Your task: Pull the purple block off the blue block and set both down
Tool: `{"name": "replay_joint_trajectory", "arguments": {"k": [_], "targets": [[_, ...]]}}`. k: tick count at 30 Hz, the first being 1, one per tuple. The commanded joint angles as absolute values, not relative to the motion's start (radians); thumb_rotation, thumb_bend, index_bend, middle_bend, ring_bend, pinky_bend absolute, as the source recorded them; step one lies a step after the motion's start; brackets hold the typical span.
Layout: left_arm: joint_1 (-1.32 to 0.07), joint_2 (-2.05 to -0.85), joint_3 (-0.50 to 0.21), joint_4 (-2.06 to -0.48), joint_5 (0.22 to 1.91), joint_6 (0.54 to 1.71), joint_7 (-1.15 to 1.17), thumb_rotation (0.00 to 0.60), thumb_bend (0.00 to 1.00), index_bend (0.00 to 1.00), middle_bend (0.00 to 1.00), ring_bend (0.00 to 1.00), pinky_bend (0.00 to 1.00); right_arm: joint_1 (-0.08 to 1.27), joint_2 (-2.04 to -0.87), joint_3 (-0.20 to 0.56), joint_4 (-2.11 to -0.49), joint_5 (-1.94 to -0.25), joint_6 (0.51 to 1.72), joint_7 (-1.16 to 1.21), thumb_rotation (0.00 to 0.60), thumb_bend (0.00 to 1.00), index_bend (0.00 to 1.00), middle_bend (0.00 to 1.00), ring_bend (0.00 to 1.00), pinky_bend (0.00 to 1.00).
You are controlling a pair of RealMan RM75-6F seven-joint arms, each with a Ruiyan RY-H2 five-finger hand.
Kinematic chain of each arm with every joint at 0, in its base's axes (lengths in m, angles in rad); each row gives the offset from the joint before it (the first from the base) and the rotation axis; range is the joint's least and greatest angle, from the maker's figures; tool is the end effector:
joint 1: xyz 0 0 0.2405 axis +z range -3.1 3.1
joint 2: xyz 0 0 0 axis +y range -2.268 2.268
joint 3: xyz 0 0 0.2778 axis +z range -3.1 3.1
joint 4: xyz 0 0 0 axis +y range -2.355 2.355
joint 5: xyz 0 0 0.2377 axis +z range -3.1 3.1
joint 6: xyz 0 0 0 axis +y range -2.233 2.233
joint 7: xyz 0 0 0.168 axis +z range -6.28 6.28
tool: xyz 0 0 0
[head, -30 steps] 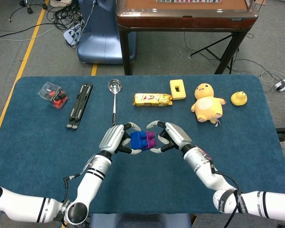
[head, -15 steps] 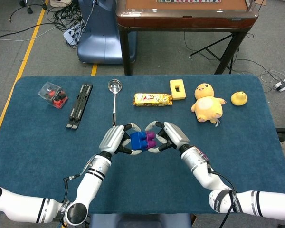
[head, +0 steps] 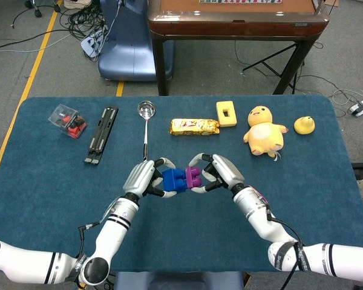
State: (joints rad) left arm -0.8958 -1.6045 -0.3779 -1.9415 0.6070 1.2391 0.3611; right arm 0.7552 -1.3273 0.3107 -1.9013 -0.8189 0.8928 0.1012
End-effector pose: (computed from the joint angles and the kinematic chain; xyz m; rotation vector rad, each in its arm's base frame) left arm -0.0199 0.3484 -0.0331 -1.5325 -1.5604 -1.2543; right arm -0.0949 -0.3627 0.0027 1.5459 -1.7781 1.2722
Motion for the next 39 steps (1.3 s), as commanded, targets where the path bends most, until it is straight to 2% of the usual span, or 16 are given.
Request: {"name": "replay_joint_trajectory", "arguments": {"k": [1, 8, 15, 19, 23, 34, 39], "targets": [[-0.888, -1.599, -0.363, -1.934, 0.613, 1.237, 0.365, 0.600, 0.00, 0.69, 1.00, 1.00, 1.00, 0.739, -1.306, 0.303, -1.909, -0.832, 0.901, 0.105, 0.600, 0.25, 0.63, 1.00, 1.00, 1.00], [-0.883, -1.583, -0.280, -1.909, 0.658, 1.214, 0.429, 0.600, 0.00, 0.69, 1.00, 1.00, 1.00, 0.710, -1.266, 0.243, -1.884, -0.885, 0.944, 0.018, 0.600, 0.24, 0.63, 1.00, 1.00, 1.00], [-0.902, -1.582, -0.199, -1.889, 0.678, 1.176, 0.534, 0.600, 0.00, 0.68, 1.00, 1.00, 1.00, 0.726, -1.288, 0.148, -1.806, -0.900, 0.986, -0.212, 0.600, 0.22, 0.63, 1.00, 1.00, 1.00], [-0.913, -1.607, -0.169, -1.866, 0.688, 1.169, 0.580, 0.600, 0.00, 0.68, 1.00, 1.00, 1.00, 0.744, -1.321, 0.118, -1.766, -0.873, 0.991, -0.315, 0.600, 0.18, 0.63, 1.00, 1.00, 1.00], [-0.919, -1.640, -0.146, -1.835, 0.706, 1.176, 0.617, 0.600, 0.00, 0.68, 1.00, 1.00, 1.00, 0.757, -1.373, 0.101, -1.719, -0.845, 1.011, -0.398, 0.600, 0.14, 0.63, 1.00, 1.00, 1.00], [-0.912, -1.701, -0.117, -1.755, 0.722, 1.176, 0.667, 0.600, 0.00, 0.67, 1.00, 1.00, 1.00, 0.785, -1.483, 0.089, -1.604, -0.795, 0.987, -0.494, 0.600, 0.13, 0.62, 1.00, 1.00, 1.00], [-0.909, -1.713, -0.115, -1.735, 0.725, 1.169, 0.681, 0.600, 0.00, 0.64, 1.00, 1.00, 1.00, 0.790, -1.509, 0.089, -1.569, -0.788, 0.973, -0.505, 0.600, 0.10, 0.53, 1.00, 1.00, 1.00]]}}
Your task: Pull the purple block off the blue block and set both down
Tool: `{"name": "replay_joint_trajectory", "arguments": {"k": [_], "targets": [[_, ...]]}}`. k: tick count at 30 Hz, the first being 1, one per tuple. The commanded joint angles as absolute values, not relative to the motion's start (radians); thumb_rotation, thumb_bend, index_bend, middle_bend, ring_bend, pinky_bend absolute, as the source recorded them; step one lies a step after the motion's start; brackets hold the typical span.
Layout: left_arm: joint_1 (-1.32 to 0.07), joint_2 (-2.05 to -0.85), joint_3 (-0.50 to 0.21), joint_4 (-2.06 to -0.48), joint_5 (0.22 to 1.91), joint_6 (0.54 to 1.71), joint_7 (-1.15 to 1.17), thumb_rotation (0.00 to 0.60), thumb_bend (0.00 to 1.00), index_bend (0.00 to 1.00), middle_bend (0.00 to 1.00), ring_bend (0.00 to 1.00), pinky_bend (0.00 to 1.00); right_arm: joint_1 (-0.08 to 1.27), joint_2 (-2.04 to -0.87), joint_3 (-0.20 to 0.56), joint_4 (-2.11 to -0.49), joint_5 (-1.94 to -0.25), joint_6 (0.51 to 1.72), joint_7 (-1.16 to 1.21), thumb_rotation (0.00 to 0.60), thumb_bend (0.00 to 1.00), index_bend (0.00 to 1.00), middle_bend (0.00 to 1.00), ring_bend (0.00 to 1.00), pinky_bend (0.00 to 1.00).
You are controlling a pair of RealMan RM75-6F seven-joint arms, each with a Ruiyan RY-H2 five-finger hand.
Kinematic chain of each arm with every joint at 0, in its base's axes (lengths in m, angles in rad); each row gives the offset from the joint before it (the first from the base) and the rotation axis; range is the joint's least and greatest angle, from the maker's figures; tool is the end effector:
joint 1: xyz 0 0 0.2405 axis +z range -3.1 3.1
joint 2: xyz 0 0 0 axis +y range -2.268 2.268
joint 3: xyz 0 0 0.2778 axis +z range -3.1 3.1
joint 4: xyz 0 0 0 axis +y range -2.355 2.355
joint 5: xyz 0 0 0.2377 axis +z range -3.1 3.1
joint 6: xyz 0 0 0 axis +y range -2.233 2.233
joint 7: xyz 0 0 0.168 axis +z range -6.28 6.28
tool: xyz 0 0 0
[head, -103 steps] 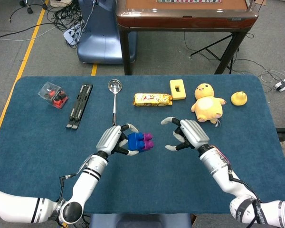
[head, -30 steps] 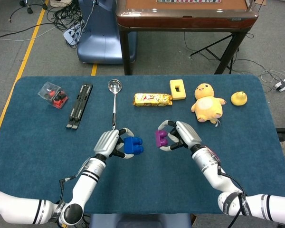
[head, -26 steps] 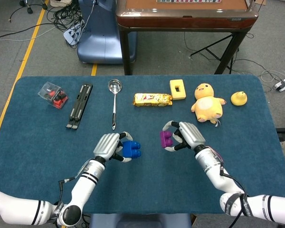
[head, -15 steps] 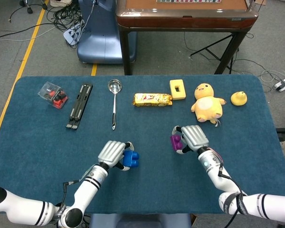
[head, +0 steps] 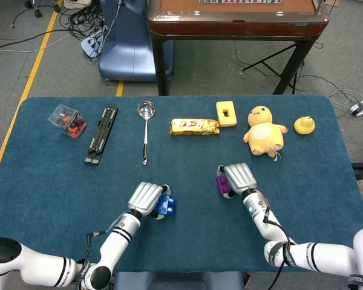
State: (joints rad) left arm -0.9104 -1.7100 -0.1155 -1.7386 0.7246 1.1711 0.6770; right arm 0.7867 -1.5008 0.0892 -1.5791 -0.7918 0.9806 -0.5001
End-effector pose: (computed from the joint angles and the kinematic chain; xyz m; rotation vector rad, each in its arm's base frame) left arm -0.0721 0.3187 -0.1082 -1.9457 -1.0784 -0.8441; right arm -0.1877 -0.3702 -0.0544 1.8293 -1.0838 0.6793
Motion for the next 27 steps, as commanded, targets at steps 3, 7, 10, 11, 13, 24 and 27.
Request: {"name": "replay_joint_trajectory", "arguments": {"k": [3, 7, 10, 11, 13, 24, 27], "targets": [[-0.909, -1.716, -0.116, -1.733, 0.724, 1.166, 0.693, 0.600, 0.00, 0.62, 1.00, 1.00, 1.00, 0.793, -1.517, 0.089, -1.552, -0.785, 0.959, -0.509, 0.600, 0.04, 0.44, 1.00, 1.00, 1.00], [-0.909, -1.715, -0.117, -1.739, 0.714, 1.164, 0.714, 0.600, 0.00, 0.50, 1.00, 1.00, 1.00, 0.796, -1.523, 0.088, -1.538, -0.780, 0.940, -0.512, 0.600, 0.00, 0.29, 1.00, 1.00, 1.00], [-0.908, -1.713, -0.116, -1.744, 0.714, 1.170, 0.730, 0.600, 0.00, 0.39, 1.00, 1.00, 1.00, 0.796, -1.521, 0.088, -1.536, -0.780, 0.933, -0.509, 0.600, 0.00, 0.17, 1.00, 1.00, 1.00], [-0.908, -1.712, -0.115, -1.747, 0.712, 1.171, 0.736, 0.600, 0.00, 0.35, 1.00, 1.00, 1.00, 0.795, -1.519, 0.088, -1.537, -0.782, 0.932, -0.508, 0.600, 0.00, 0.15, 1.00, 1.00, 1.00], [-0.906, -1.710, -0.116, -1.752, 0.708, 1.175, 0.744, 0.600, 0.00, 0.29, 1.00, 1.00, 1.00, 0.791, -1.513, 0.090, -1.543, -0.788, 0.933, -0.501, 0.600, 0.00, 0.10, 1.00, 1.00, 1.00], [-0.849, -1.619, -0.086, -1.849, 0.766, 1.254, 0.749, 0.600, 0.00, 0.13, 1.00, 0.95, 1.00, 0.715, -1.354, 0.091, -1.725, -0.892, 1.076, -0.481, 0.600, 0.00, 0.07, 0.91, 0.94, 1.00], [-0.798, -1.559, -0.062, -1.887, 0.850, 1.321, 0.711, 0.600, 0.00, 0.17, 0.96, 0.88, 1.00, 0.675, -1.273, 0.073, -1.785, -0.958, 1.121, -0.462, 0.600, 0.00, 0.11, 0.80, 0.84, 1.00]]}}
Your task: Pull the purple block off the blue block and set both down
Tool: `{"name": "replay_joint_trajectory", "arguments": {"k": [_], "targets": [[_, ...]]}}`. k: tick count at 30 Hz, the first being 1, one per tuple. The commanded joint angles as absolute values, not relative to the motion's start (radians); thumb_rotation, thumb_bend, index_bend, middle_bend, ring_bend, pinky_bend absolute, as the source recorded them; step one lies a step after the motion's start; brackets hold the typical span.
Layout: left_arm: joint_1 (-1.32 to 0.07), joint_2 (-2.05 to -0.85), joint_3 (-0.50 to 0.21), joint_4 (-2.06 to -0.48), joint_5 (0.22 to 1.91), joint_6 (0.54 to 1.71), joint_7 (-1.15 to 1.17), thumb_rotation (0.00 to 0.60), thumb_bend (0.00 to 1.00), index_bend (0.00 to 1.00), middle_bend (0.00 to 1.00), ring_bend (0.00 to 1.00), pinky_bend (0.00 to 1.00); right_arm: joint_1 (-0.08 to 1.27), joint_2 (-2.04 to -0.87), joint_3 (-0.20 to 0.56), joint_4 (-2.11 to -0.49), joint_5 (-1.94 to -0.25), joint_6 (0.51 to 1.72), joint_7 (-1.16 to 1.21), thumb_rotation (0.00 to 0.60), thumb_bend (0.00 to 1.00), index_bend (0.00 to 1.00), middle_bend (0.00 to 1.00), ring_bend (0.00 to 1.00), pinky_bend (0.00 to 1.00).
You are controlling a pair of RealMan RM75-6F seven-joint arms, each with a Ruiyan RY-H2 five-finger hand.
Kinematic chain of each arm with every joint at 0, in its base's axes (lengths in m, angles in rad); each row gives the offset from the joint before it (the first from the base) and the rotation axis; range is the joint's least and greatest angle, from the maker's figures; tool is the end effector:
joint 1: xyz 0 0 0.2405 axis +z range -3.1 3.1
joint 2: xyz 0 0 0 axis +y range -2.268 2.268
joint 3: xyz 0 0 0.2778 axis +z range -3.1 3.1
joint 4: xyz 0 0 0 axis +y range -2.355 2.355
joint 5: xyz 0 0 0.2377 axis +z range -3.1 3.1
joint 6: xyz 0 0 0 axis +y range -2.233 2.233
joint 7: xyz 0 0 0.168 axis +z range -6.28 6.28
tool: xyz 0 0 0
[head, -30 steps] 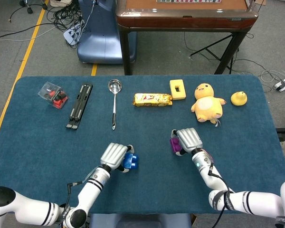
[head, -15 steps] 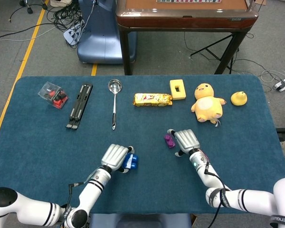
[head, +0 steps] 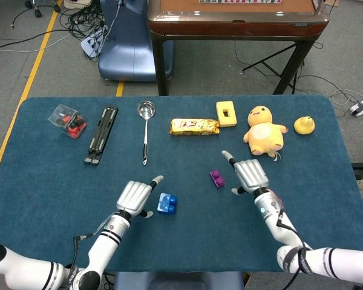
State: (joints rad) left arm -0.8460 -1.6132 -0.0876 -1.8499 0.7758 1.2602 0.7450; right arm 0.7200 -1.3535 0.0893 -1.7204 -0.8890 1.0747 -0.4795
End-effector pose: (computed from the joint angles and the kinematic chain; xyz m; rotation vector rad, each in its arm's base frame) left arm -0.0918 0.3128 -0.0706 -1.8925 -0.9895 -0.8175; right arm -0.1934 -0.3605 0.0010 1.7656 -1.0085 0.7441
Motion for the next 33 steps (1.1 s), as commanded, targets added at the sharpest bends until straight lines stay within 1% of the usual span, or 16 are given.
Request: {"name": "replay_joint_trajectory", "arguments": {"k": [1, 2, 3, 4, 5, 6, 7, 9, 11, 13, 15, 18, 23, 28, 33], "targets": [[-0.772, -1.537, -0.048, -1.890, 0.899, 1.356, 0.689, 0.600, 0.00, 0.18, 0.94, 0.86, 1.00, 0.660, -1.230, 0.059, -1.807, -0.993, 1.112, -0.431, 0.600, 0.00, 0.11, 0.77, 0.82, 1.00], [-0.751, -1.521, -0.036, -1.888, 0.935, 1.382, 0.672, 0.600, 0.00, 0.20, 0.90, 0.83, 1.00, 0.647, -1.197, 0.049, -1.820, -1.021, 1.103, -0.400, 0.600, 0.00, 0.11, 0.72, 0.77, 0.97], [-0.724, -1.498, -0.020, -1.884, 0.979, 1.417, 0.653, 0.600, 0.00, 0.21, 0.87, 0.80, 1.00, 0.629, -1.159, 0.038, -1.829, -1.064, 1.100, -0.354, 0.600, 0.00, 0.11, 0.65, 0.69, 0.91], [-0.704, -1.479, -0.008, -1.882, 1.006, 1.440, 0.640, 0.600, 0.00, 0.21, 0.83, 0.77, 1.00, 0.612, -1.136, 0.029, -1.830, -1.100, 1.110, -0.323, 0.600, 0.00, 0.11, 0.60, 0.65, 0.86], [-0.684, -1.458, 0.002, -1.881, 1.030, 1.460, 0.627, 0.600, 0.00, 0.21, 0.78, 0.75, 0.99, 0.593, -1.118, 0.021, -1.826, -1.137, 1.129, -0.297, 0.600, 0.00, 0.11, 0.55, 0.59, 0.77], [-0.659, -1.429, 0.015, -1.881, 1.054, 1.485, 0.611, 0.600, 0.00, 0.21, 0.72, 0.71, 0.96, 0.566, -1.101, 0.010, -1.818, -1.185, 1.160, -0.266, 0.600, 0.00, 0.11, 0.51, 0.55, 0.72], [-0.641, -1.406, 0.023, -1.881, 1.068, 1.502, 0.603, 0.600, 0.00, 0.21, 0.68, 0.68, 0.94, 0.546, -1.091, 0.002, -1.812, -1.217, 1.181, -0.241, 0.600, 0.00, 0.11, 0.50, 0.53, 0.69], [-0.600, -1.356, 0.045, -1.877, 1.099, 1.538, 0.594, 0.600, 0.00, 0.21, 0.60, 0.59, 0.86, 0.505, -1.075, -0.017, -1.794, -1.280, 1.221, -0.179, 0.600, 0.00, 0.11, 0.46, 0.49, 0.65], [-0.565, -1.330, 0.062, -1.843, 1.141, 1.586, 0.604, 0.600, 0.00, 0.22, 0.51, 0.48, 0.76, 0.473, -1.071, -0.030, -1.765, -1.325, 1.256, -0.144, 0.600, 0.00, 0.11, 0.42, 0.45, 0.59], [-0.523, -1.312, 0.078, -1.801, 1.190, 1.637, 0.595, 0.600, 0.00, 0.23, 0.45, 0.43, 0.70, 0.437, -1.074, -0.040, -1.729, -1.358, 1.299, -0.132, 0.600, 0.00, 0.11, 0.41, 0.42, 0.57], [-0.502, -1.303, 0.083, -1.782, 1.214, 1.655, 0.575, 0.600, 0.00, 0.24, 0.42, 0.41, 0.66, 0.421, -1.079, -0.041, -1.713, -1.372, 1.321, -0.129, 0.600, 0.00, 0.11, 0.39, 0.40, 0.56], [-0.430, -1.256, 0.091, -1.741, 1.244, 1.716, 0.499, 0.600, 0.00, 0.25, 0.42, 0.41, 0.65, 0.364, -1.079, -0.052, -1.677, -1.424, 1.402, -0.098, 0.600, 0.00, 0.14, 0.39, 0.40, 0.56], [-0.357, -1.193, 0.109, -1.708, 1.279, 1.738, 0.446, 0.600, 0.00, 0.24, 0.41, 0.35, 0.60, 0.299, -1.052, -0.070, -1.666, -1.468, 1.465, -0.078, 0.600, 0.00, 0.15, 0.39, 0.39, 0.56], [-0.290, -1.145, 0.104, -1.718, 1.291, 1.755, 0.379, 0.600, 0.00, 0.23, 0.40, 0.35, 0.59, 0.231, -1.038, -0.075, -1.667, -1.479, 1.525, -0.067, 0.600, 0.00, 0.15, 0.38, 0.39, 0.56], [-0.233, -1.129, 0.103, -1.705, 1.309, 1.760, 0.349, 0.600, 0.00, 0.22, 0.41, 0.35, 0.59, 0.187, -1.028, -0.067, -1.675, -1.480, 1.555, -0.052, 0.600, 0.00, 0.15, 0.38, 0.39, 0.55]]}}
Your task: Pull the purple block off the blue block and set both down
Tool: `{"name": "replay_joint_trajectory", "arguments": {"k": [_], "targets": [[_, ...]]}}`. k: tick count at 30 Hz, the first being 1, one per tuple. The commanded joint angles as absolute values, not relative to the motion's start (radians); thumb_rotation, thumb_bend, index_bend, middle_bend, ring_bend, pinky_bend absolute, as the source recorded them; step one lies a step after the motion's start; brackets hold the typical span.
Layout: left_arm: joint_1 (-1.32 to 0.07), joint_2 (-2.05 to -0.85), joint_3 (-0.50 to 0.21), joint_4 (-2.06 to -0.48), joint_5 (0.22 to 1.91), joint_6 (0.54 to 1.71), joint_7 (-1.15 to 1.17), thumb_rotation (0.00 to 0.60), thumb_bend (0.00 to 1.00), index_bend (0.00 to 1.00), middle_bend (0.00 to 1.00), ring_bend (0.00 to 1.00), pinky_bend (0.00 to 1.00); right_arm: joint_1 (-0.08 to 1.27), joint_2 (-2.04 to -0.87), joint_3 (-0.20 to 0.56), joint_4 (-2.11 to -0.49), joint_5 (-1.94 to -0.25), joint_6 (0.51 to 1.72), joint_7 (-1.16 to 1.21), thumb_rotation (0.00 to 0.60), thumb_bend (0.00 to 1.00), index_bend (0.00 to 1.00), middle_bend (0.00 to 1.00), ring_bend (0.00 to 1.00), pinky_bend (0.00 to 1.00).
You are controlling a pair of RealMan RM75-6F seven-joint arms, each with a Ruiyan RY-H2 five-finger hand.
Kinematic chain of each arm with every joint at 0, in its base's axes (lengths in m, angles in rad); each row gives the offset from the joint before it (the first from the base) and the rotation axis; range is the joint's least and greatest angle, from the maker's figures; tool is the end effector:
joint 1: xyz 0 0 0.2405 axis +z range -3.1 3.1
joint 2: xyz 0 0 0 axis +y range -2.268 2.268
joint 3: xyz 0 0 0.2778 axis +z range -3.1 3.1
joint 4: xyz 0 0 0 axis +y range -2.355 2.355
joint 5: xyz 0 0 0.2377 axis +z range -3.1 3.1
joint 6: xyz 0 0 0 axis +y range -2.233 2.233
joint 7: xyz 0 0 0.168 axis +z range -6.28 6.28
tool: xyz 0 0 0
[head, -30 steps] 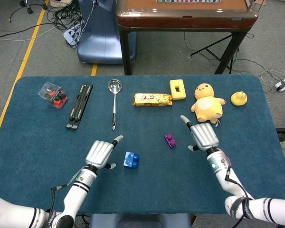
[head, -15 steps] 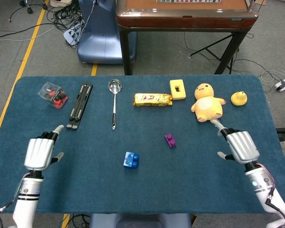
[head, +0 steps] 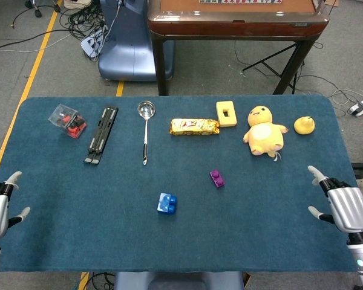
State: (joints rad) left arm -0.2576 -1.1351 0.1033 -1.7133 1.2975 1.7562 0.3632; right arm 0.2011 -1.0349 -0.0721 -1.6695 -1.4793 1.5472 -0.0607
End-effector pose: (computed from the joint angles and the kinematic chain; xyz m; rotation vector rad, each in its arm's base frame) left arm -0.3141 0.2238 0.1589 -1.3086 -0.6197 -0.7459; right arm -0.3238 -0.2185 0.1601 1.4823 -0.8065 0.8706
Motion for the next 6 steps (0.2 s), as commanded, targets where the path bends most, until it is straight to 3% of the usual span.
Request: {"name": "replay_joint_trajectory", "arguments": {"k": [1, 6], "targets": [[-0.225, -1.129, 0.103, -1.702, 1.311, 1.757, 0.351, 0.600, 0.00, 0.22, 0.41, 0.35, 0.59, 0.183, -1.025, -0.064, -1.679, -1.480, 1.556, -0.047, 0.600, 0.00, 0.15, 0.38, 0.39, 0.55], [-0.195, -1.141, 0.093, -1.692, 1.327, 1.743, 0.366, 0.600, 0.00, 0.22, 0.40, 0.35, 0.59, 0.179, -1.018, -0.049, -1.684, -1.490, 1.537, -0.045, 0.600, 0.00, 0.16, 0.39, 0.39, 0.56]]}}
